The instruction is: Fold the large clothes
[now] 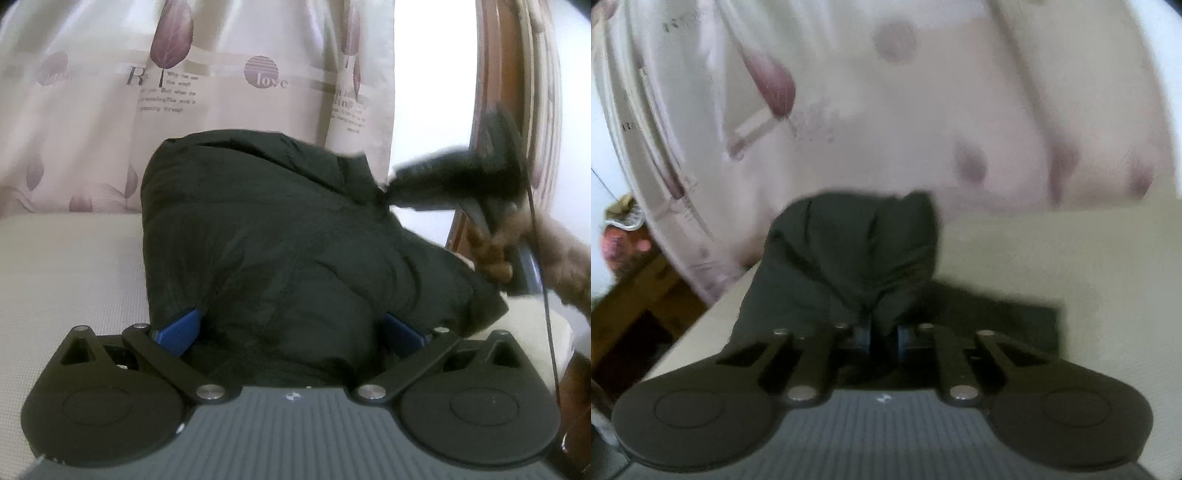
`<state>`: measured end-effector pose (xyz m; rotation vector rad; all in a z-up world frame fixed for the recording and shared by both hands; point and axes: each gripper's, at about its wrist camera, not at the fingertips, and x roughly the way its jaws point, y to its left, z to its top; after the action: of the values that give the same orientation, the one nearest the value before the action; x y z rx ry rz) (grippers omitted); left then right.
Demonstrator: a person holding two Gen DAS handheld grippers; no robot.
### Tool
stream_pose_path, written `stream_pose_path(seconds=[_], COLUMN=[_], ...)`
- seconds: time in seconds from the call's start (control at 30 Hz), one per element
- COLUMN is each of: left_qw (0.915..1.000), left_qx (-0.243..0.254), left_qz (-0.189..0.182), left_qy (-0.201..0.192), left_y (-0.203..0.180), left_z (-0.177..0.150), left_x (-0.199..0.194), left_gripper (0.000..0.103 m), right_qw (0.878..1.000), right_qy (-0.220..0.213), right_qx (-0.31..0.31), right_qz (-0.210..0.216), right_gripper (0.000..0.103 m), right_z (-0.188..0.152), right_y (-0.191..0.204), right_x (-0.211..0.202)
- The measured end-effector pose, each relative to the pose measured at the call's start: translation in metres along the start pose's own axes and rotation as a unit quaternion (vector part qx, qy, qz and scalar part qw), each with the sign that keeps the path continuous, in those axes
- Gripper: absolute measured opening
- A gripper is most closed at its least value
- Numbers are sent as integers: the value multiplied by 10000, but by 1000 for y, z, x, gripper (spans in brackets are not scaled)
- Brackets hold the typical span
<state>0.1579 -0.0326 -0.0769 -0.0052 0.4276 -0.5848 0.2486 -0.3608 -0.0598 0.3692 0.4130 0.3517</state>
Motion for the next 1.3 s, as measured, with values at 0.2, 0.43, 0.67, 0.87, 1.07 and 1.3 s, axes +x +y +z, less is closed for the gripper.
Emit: stream_pose_path(seconds=[0.2,0.43,0.67,0.87,1.07,1.3], left_qw=[9999,9994,9970,9906,9853,9831], left_qx=[-84,-250,33,323,379,384], left_qz=[54,198,767,1310,1647,1780], left_qy=[-22,125,70,210,238,190], left_y=[3,5,-16,-32,-41,-50], left_z=[-4,8,15,26,33,36], left_x=[-1,-7,-19,-28,-38,-45], left_gripper=[103,103,103,103,103,103], right_qw=[9930,9897,9884,9808,9841,9863], right_qy=[403,-733,-975,311,769,-71], right_qx=[-189,744,-854,-961,-555,-18], right_qz=[-1095,-978,-796,-1671,-1503,-1647], right_gripper=[1,5,6,5,5,9], right_z=[-47,-34,-68,-114,-104,-98], right_y=[-29,-48,39,35,24,39], right_x=[24,-43,-94,-19,-2,-59])
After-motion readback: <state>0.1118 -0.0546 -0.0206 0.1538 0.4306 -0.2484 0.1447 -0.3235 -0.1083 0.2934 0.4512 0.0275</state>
